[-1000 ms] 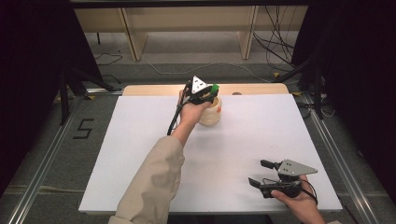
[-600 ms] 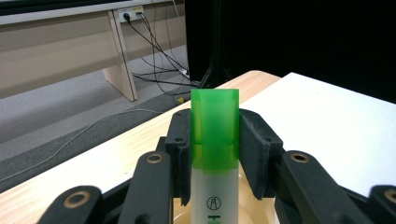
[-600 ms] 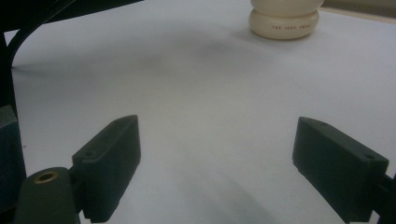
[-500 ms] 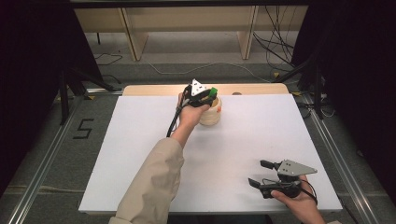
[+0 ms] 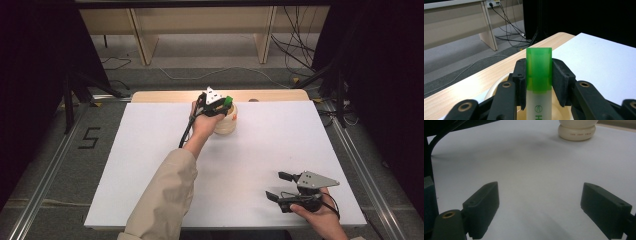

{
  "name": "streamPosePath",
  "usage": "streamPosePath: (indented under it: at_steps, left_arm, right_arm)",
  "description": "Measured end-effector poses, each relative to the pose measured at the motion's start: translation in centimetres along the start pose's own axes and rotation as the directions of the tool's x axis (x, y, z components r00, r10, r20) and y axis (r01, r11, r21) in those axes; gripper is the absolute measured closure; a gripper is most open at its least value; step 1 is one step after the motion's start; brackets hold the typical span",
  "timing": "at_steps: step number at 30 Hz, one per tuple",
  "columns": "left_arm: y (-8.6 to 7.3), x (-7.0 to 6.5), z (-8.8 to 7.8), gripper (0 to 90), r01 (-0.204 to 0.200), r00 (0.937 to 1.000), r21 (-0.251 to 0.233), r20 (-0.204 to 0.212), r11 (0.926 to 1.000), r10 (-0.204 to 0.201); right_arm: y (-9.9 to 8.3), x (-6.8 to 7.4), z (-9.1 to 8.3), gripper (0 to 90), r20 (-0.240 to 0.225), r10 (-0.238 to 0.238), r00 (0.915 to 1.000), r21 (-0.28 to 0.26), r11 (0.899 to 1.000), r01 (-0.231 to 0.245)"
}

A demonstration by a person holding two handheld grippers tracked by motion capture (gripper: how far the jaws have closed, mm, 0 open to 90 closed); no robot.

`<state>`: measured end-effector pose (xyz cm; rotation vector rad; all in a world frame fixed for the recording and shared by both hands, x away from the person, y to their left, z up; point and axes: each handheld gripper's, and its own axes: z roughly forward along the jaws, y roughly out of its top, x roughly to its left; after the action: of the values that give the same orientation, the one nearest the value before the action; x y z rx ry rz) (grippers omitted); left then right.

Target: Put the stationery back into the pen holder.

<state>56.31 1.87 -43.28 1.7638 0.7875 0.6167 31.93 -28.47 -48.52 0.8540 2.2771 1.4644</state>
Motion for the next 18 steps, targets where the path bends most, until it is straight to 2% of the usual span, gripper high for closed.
streamPosePath:
  at_steps: [8,14,18]
  left_arm:
    - [-0.01,0.01,0.08,66.4,0.005,1.0000,0.006,-0.008,1.0000,-0.005]
    - [-0.13,0.21,-0.06,61.6,0.008,0.9999,0.035,-0.013,0.9994,-0.008]
    - [0.25,0.20,-0.55,60.0,0.009,0.9999,0.023,-0.007,0.9997,-0.009]
  right_arm:
    - [-0.01,-0.01,0.01,16.3,-0.002,-0.001,1.0000,-0.002,1.000,0.001]
    - [-0.01,0.01,0.03,16.2,-0.003,0.000,1.0000,0.000,1.000,0.000]
    - [-0.01,0.01,0.03,16.2,-0.002,0.000,1.0000,-0.001,1.000,0.000]
